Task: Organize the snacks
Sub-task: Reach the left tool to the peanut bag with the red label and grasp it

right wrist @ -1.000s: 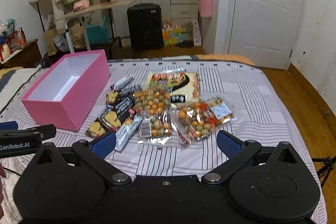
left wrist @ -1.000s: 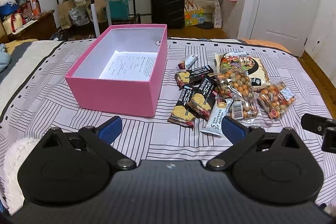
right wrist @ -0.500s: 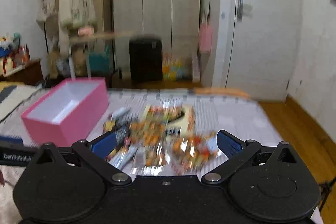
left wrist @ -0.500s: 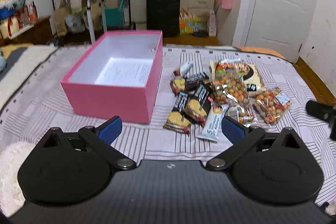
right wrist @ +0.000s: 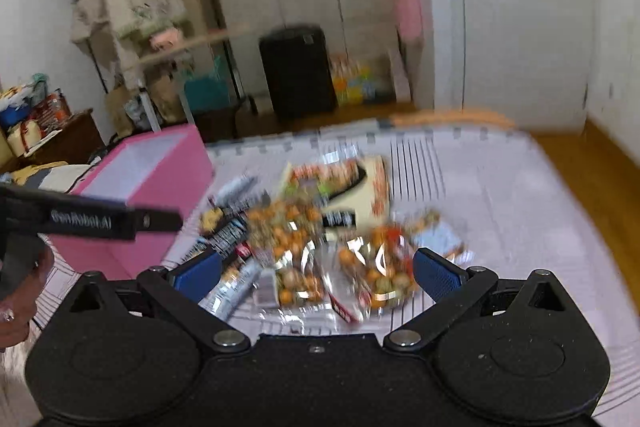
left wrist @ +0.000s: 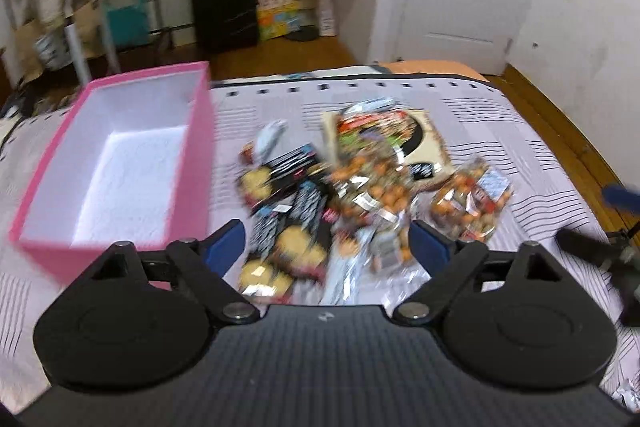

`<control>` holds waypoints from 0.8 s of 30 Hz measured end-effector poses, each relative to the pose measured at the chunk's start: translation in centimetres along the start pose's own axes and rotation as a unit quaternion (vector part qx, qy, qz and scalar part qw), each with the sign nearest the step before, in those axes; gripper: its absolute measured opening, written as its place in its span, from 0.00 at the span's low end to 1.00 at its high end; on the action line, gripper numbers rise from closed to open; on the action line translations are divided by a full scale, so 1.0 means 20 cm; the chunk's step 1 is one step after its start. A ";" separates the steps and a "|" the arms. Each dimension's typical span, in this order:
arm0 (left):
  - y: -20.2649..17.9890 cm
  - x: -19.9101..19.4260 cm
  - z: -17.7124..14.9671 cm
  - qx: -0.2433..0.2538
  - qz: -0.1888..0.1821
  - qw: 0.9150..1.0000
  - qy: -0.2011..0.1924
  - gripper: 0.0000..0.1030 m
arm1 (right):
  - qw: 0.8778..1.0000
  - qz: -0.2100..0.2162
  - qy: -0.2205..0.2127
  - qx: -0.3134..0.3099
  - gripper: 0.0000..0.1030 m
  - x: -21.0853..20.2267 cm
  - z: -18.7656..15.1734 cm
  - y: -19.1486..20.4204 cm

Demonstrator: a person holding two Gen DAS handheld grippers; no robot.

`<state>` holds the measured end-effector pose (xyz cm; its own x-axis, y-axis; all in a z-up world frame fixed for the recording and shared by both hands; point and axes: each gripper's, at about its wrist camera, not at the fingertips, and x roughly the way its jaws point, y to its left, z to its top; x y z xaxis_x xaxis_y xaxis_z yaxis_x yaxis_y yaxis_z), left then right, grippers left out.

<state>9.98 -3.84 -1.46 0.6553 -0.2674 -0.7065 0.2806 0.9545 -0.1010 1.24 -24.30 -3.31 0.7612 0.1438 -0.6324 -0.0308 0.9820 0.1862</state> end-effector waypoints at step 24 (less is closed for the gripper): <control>-0.52 1.03 0.18 0.092 -0.206 0.968 0.105 0.54 | 0.995 0.016 0.038 0.091 0.95 0.62 -0.21 -0.32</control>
<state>23.06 -19.79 -12.39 0.3090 -0.5688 -0.7622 0.6213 0.7275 -0.2911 8.17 -28.23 -15.56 0.7106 0.1908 -0.6772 0.0688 0.9391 0.3368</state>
